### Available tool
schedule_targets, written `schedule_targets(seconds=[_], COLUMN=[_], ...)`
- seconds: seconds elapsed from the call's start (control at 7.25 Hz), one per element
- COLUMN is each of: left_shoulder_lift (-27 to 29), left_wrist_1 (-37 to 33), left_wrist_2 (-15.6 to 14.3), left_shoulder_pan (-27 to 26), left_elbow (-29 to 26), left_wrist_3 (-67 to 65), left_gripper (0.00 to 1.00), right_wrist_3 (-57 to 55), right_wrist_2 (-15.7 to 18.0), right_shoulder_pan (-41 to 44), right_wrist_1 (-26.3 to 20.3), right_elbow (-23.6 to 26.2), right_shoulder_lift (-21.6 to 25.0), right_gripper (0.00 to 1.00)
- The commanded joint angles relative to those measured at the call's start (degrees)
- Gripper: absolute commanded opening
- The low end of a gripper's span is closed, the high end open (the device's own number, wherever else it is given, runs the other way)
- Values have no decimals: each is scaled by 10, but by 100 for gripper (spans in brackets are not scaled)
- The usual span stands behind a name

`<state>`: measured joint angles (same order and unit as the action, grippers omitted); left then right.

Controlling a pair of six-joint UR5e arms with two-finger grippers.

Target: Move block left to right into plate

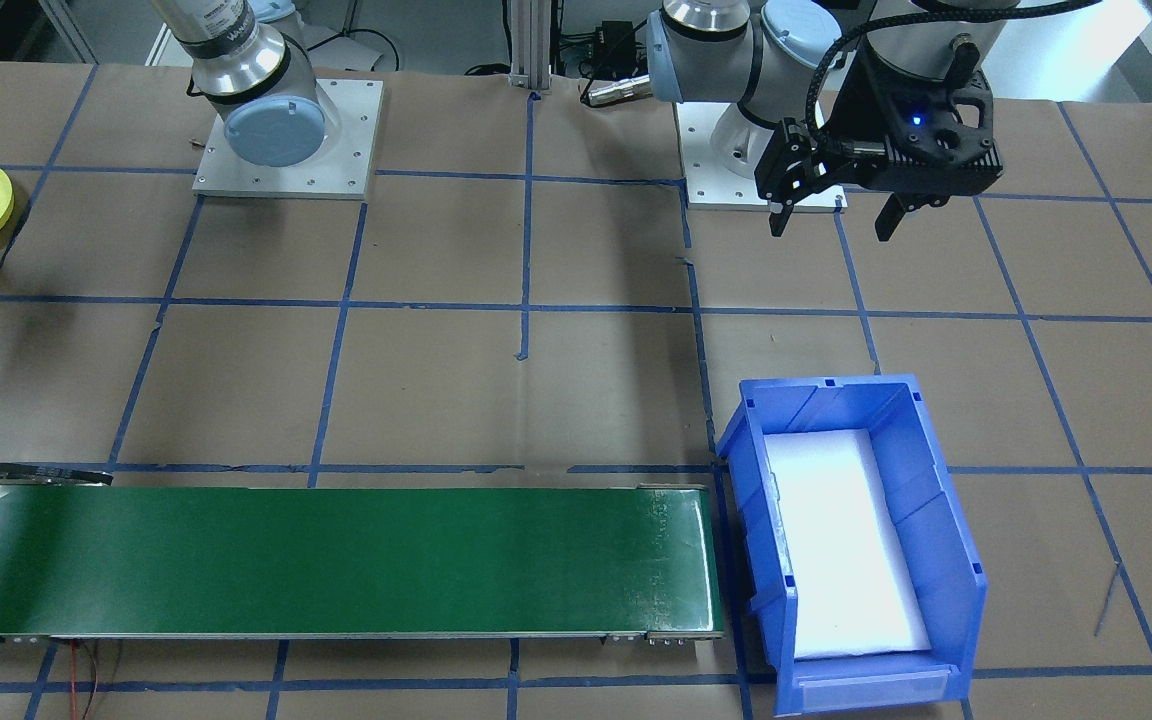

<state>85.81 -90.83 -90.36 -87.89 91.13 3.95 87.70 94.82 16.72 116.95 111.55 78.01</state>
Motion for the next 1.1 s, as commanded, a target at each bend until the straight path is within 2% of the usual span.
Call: schedule_targets(seconds=[0.0, 0.14, 0.69, 0.97], left_shoulder_lift=[0, 0, 1, 1], left_wrist_1=[-1, 0, 0, 0], left_wrist_2=[-1, -1, -1, 0], left_shoulder_pan=[0, 0, 0, 0], left_elbow=[0, 0, 0, -1], left_wrist_3=[0, 0, 0, 0], left_gripper=[100, 100, 100, 100], right_wrist_3=[43, 56, -5, -93], right_wrist_2=[-19, -28, -32, -56], right_shoulder_pan=[-48, -57, -38, 111], right_wrist_1=[14, 14, 13, 14], right_elbow=[29, 28, 12, -11], right_shoulder_lift=[-6, -7, 7, 10], right_gripper=[71, 100, 100, 100])
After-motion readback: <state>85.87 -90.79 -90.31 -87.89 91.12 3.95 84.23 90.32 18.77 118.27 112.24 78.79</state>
